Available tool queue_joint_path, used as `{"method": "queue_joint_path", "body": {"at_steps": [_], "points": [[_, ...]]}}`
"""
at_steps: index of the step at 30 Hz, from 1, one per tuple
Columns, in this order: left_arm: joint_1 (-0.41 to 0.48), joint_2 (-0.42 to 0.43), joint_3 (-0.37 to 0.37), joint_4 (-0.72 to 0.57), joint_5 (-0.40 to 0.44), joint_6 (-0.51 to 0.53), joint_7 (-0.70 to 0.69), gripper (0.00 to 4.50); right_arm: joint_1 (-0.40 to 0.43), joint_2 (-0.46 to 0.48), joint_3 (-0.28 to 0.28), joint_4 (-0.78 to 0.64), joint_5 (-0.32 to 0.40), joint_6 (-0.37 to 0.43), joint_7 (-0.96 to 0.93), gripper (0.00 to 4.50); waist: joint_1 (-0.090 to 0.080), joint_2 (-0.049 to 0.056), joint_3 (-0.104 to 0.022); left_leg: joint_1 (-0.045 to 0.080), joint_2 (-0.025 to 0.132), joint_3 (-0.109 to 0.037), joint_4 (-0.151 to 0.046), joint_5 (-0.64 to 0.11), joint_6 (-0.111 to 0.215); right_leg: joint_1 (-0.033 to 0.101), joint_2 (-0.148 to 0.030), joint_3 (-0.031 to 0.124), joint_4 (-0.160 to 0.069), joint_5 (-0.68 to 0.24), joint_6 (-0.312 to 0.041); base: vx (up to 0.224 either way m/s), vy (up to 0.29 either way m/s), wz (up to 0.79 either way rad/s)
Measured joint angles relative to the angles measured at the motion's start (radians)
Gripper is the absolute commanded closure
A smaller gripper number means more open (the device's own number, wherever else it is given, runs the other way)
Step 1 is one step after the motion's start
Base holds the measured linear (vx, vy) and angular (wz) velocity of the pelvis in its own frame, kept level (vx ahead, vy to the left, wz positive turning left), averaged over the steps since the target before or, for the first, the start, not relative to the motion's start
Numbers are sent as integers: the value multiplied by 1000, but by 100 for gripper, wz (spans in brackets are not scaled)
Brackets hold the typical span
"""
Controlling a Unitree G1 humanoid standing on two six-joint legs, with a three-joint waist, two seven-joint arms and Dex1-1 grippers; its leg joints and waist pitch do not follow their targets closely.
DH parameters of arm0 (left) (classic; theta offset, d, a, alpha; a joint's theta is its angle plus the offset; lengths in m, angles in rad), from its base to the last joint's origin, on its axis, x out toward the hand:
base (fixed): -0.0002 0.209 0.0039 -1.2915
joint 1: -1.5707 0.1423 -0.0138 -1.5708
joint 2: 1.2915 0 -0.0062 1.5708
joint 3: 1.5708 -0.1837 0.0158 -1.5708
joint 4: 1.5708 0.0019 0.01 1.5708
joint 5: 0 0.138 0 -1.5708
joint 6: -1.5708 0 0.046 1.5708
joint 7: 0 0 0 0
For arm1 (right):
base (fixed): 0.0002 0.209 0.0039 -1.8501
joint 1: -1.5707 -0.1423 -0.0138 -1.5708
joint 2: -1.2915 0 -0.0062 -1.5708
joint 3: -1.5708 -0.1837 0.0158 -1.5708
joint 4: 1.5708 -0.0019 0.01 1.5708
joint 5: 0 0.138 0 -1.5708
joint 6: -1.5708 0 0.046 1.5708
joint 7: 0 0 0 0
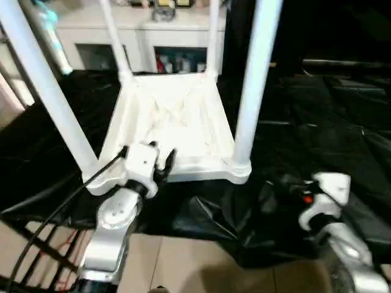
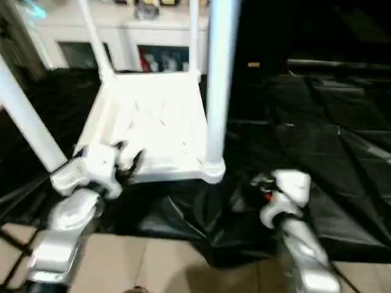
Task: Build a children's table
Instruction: Rotate leg to tighten
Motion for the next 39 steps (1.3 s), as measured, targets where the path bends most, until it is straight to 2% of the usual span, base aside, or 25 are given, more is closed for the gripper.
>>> {"method": "queue_joint_path", "body": {"at_steps": [3,4,6,7,10,11,12,13,15,18,19,21,24,27,29,30,31,32,33,34,35,36,37,38,39], "points": [[27,-9,35,1,-36,3,6,185,-10,-11,25,-1,-1,2,23,0,12,2,5,1,14,12,-20,7,-18,-1,1,-8,-17,4,-3,-76,-35,-2],[42,-9,46,0,-44,3,6,185,-29,-16,41,1,-1,5,32,0,20,1,8,15,38,45,-24,3,-34,-6,22,11,-35,14,-2,-84,-5,-14],[60,-8,60,0,-54,5,7,185,-70,-18,57,-1,0,9,51,0,24,2,13,29,53,66,-27,3,-34,2,31,23,-51,24,0,-31,28,-28],[60,-7,68,0,-56,6,7,185,-88,-21,60,-1,0,9,59,0,20,-2,19,40,54,67,-29,2,-34,12,29,21,-57,23,0,3,63,-33],[55,-5,69,-5,-58,7,8,185,-108,-35,60,5,-1,9,67,0,6,-13,34,66,50,66,-39,-9,-30,42,12,-2,-82,23,0,18,69,-16],[55,-3,70,-7,-59,10,8,185,-115,-35,60,13,0,10,67,0,-2,-17,37,73,51,63,-46,-10,-30,55,9,-13,-99,23,0,63,62,-19],[55,0,70,-10,-60,12,8,185,-119,-34,60,13,0,10,67,0,-7,-17,36,74,51,62,-51,-10,-29,63,3,-25,-108,23,0,63,62,-19],[56,3,71,-13,-61,14,8,185,-123,-34,60,13,1,10,66,0,-12,-21,36,74,49,63,-54,-10,-29,64,-3,-31,-113,23,0,73,56,-15],[56,4,70,-16,-65,19,8,185,-126,-33,59,14,5,10,65,0,-16,-24,35,73,46,66,-61,-11,-27,68,-6,-30,-122,23,0,62,45,-9],[58,8,71,-18,-66,23,7,185,-126,-28,59,25,3,10,60,0,-11,-31,31,77,35,74,-59,-20,-13,71,-19,-28,-121,44,0,100,29,5],[61,12,72,-18,-66,24,6,185,-126,-23,59,27,1,10,55,0,-10,-31,30,83,35,77,-60,-23,-9,73,-19,-25,-121,45,-2,141,8,14],[63,15,74,-19,-67,26,6,185,-125,-19,60,28,-1,9,50,0,-3,-28,27,86,35,79,-61,-36,-10,76,-19,-24,-120,37,-5,166,-1,11],[63,15,77,-19,-68,27,3,185,-122,-18,59,28,-1,9,42,0,5,-27,24,76,33,77,-52,-54,11,75,-19,-26,-110,16,-6,139,-3,4],[62,14,67,-19,-74,28,-2,185,-115,-18,55,28,-1,9,35,0,10,-27,23,68,30,63,-21,-86,46,74,-19,-26,-86,-13,-3,131,-10,8],[60,14,67,-19,-75,28,-2,185,-115,-17,55,28,-1,9,33,0,-1,-28,22,73,28,47,-9,-100,41,60,-20,-20,-54,-37,-6,111,-34,10],[60,14,67,-19,-75,29,-2,185,-116,-16,57,28,-1,9,33,0,-6,-32,20,74,23,37,-1,-107,41,47,-22,-12,-26,-49,-13,93,-45,11],[61,15,70,-19,-75,30,-2,185,-115,-14,59,28,-1,9,33,0,-14,-38,20,79,14,22,8,-117,41,36,-23,7,6,-65,-13,53,-74,4],[61,15,68,-19,-75,30,-3,185,-114,-15,58,29,-2,8,31,0,-12,-46,21,75,6,23,22,-129,56,48,-21,25,11,-77,9,51,-68,5],[60,11,67,-19,-75,32,-3,185,-106,-19,50,30,-3,8,28,0,-13,-48,24,57,-1,17,56,-130,118,58,-12,32,11,-81,8,51,-68,5],[61,2,48,-20,-75,33,-5,185,-96,-23,44,35,-6,8,21,0,-4,-43,23,37,-2,8,102,-122,144,73,-8,37,1,-81,8,53,-34,11],[63,-3,25,-24,-76,33,-8,185,-94,-28,36,37,-10,8,18,0,13,-45,25,13,-6,7,117,-109,121,93,-4,35,-10,-81,7,0,0,0],[64,-3,22,-29,-76,33,-8,185,-98,-30,38,35,-11,8,18,0,19,-32,23,2,-2,5,80,-86,85,108,6,23,-22,-79,6,0,0,0],[64,0,23,-36,-76,33,-8,185,-100,-30,39,30,-11,7,18,0,21,-10,21,-4,10,3,24,-62,53,123,24,7,-34,-81,4,0,0,0],[67,11,32,-43,-76,33,-8,185,-98,-19,45,29,-12,7,17,0,25,6,21,2,21,-3,20,-32,10,143,31,-5,-41,-85,7,69,59,-4],[68,16,41,-43,-76,34,-7,185,-98,-12,61,28,-12,8,19,0,23,6,20,2,25,-7,17,-33,8,153,31,-14,-58,-85,8,69,59,-4]]}}
